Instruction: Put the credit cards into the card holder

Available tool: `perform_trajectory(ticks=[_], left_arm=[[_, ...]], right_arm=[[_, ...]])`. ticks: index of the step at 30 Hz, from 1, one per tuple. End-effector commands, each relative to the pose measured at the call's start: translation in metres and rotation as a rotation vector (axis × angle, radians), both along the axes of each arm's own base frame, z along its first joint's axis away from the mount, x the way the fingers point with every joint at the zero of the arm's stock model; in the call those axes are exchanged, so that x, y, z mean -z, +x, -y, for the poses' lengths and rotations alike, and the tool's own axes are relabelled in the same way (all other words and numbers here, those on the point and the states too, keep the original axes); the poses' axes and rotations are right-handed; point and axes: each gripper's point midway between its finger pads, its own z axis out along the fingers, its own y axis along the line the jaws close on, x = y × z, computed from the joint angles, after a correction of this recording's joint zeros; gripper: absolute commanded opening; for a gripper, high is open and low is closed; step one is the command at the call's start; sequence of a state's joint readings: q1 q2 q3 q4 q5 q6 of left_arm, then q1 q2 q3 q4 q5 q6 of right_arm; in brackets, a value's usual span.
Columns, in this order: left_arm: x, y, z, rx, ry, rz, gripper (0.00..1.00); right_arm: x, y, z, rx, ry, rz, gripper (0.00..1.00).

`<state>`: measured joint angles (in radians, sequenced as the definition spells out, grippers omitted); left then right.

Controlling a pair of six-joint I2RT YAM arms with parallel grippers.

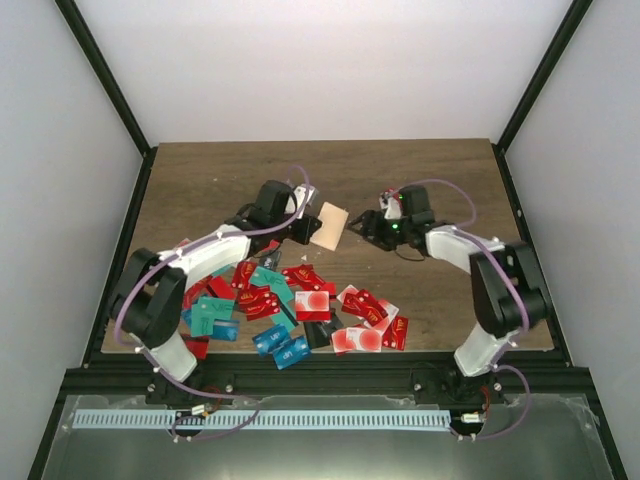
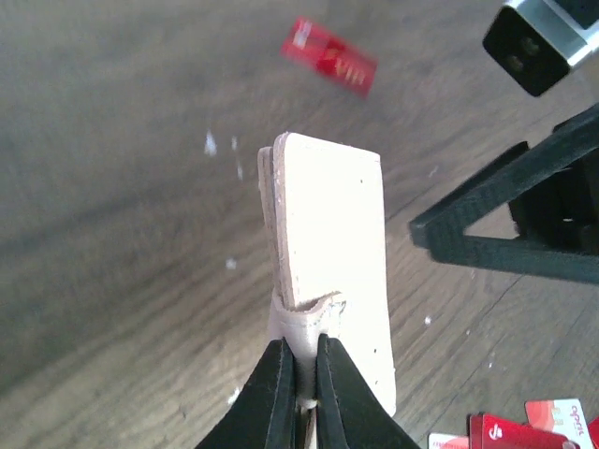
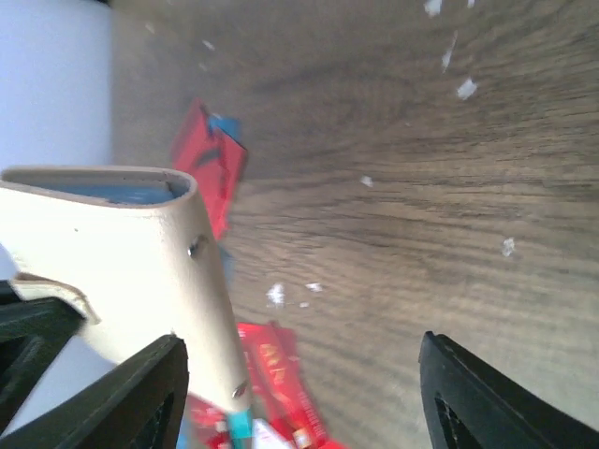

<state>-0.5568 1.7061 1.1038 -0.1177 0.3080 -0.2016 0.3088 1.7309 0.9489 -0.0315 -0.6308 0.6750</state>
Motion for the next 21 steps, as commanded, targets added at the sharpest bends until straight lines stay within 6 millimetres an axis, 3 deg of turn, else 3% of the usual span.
perform_trajectory(ticks=[1,5,11,16,21], left_arm=[[-0.048,0.009,-0.001,0.033,-0.007,0.291,0.04],[-0.074,-0.002,0.002,0.093,-0.04,0.478,0.04],[-0.113,-0.019,0.01,0.169,-0.116,0.677,0.04],[-0.151,-0.046,0.013,0.23,-0.201,0.875,0.04],[-0.165,-0.075,0.011,0.321,-0.195,1.061,0.04]], right_arm=[[-0.05,-0.016,0.02,0.042,0.103,0.041,0.75],[-0.08,-0.037,0.032,0.061,0.234,0.017,0.86],[-0.112,-0.059,0.03,0.105,0.412,-0.068,0.93],[-0.12,-0.065,0.035,0.236,0.538,-0.192,0.93],[-0.126,-0.064,0.039,0.318,0.577,-0.285,0.93]])
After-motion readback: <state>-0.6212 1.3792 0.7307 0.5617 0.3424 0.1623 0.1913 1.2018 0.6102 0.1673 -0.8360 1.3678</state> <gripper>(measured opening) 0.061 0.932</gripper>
